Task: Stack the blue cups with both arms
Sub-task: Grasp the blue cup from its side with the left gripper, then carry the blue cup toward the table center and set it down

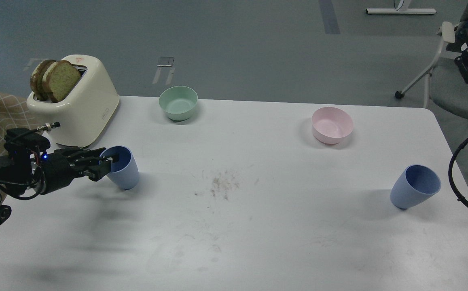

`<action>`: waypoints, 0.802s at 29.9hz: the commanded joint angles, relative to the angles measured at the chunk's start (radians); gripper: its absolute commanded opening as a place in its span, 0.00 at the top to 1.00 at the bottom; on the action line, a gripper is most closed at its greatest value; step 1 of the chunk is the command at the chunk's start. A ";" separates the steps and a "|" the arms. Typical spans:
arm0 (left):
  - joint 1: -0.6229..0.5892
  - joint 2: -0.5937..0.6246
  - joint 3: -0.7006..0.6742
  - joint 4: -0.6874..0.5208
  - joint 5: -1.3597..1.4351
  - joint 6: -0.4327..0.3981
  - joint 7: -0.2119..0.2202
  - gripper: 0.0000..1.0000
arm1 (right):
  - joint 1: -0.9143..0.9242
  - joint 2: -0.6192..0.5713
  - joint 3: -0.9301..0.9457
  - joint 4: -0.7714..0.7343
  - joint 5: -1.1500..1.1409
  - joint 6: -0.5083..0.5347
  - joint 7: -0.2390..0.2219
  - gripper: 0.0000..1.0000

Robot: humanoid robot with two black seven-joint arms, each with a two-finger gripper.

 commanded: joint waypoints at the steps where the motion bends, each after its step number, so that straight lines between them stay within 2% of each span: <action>1: -0.021 -0.001 0.000 0.004 -0.002 0.000 -0.002 1.00 | -0.001 -0.008 0.004 0.000 0.001 0.000 0.000 0.00; 7: -0.086 0.000 0.001 -0.014 -0.002 -0.006 -0.005 1.00 | -0.015 -0.008 0.004 0.001 0.001 0.000 0.002 0.00; 11: -0.187 0.002 0.052 -0.051 0.000 -0.031 -0.005 1.00 | -0.036 -0.008 0.013 0.007 0.001 0.000 0.002 0.00; 16: -0.428 -0.018 0.270 -0.089 0.001 -0.056 -0.005 1.00 | -0.107 -0.009 0.046 0.049 0.001 0.000 0.002 0.00; 21: -0.665 -0.133 0.496 -0.074 -0.003 -0.056 -0.009 1.00 | -0.187 -0.009 0.084 0.084 0.001 0.000 0.003 0.00; 24: -0.727 -0.199 0.569 -0.069 0.000 -0.056 -0.018 1.00 | -0.222 -0.009 0.108 0.092 0.001 0.000 0.003 0.00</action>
